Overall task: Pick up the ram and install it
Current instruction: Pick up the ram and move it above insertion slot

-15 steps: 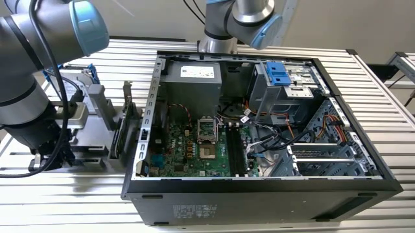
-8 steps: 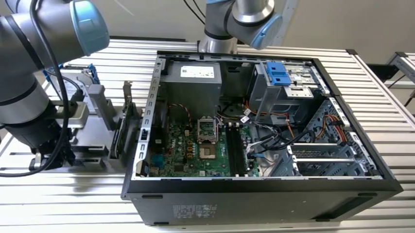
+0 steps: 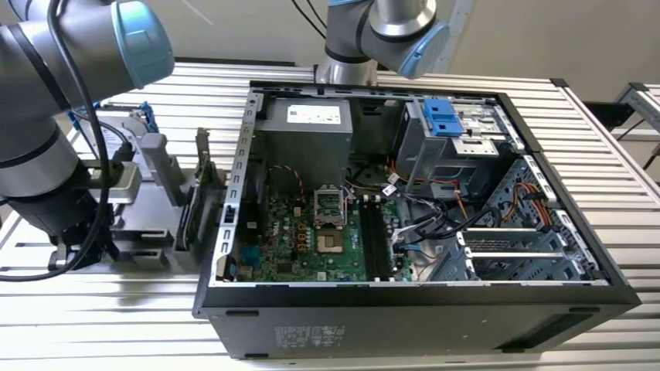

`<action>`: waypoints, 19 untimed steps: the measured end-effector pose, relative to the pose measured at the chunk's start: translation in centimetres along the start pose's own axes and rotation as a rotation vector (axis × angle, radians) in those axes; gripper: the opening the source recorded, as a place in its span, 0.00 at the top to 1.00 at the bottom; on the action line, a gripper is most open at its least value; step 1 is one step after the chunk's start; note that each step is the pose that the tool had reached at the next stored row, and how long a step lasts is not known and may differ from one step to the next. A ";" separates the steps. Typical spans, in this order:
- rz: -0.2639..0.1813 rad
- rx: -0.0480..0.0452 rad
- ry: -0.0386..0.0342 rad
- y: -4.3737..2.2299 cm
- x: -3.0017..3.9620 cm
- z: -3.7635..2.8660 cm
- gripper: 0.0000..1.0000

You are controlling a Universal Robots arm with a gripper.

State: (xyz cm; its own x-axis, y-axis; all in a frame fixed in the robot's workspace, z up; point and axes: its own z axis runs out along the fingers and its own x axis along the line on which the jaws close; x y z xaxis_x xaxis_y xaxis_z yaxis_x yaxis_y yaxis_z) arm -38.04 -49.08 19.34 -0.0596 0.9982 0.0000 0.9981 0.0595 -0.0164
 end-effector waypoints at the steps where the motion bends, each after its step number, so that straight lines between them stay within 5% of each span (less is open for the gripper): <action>1: 0.000 0.0001 0.0000 0.00 0.00 0.00 1.00; 19: 0.000 0.0001 -0.0001 -0.01 0.01 -0.30 1.00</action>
State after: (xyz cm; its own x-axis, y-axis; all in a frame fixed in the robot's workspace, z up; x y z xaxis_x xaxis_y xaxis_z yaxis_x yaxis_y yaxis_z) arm -38.05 -49.07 19.64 -0.0596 0.9982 -0.0001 0.9981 0.0596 -0.0165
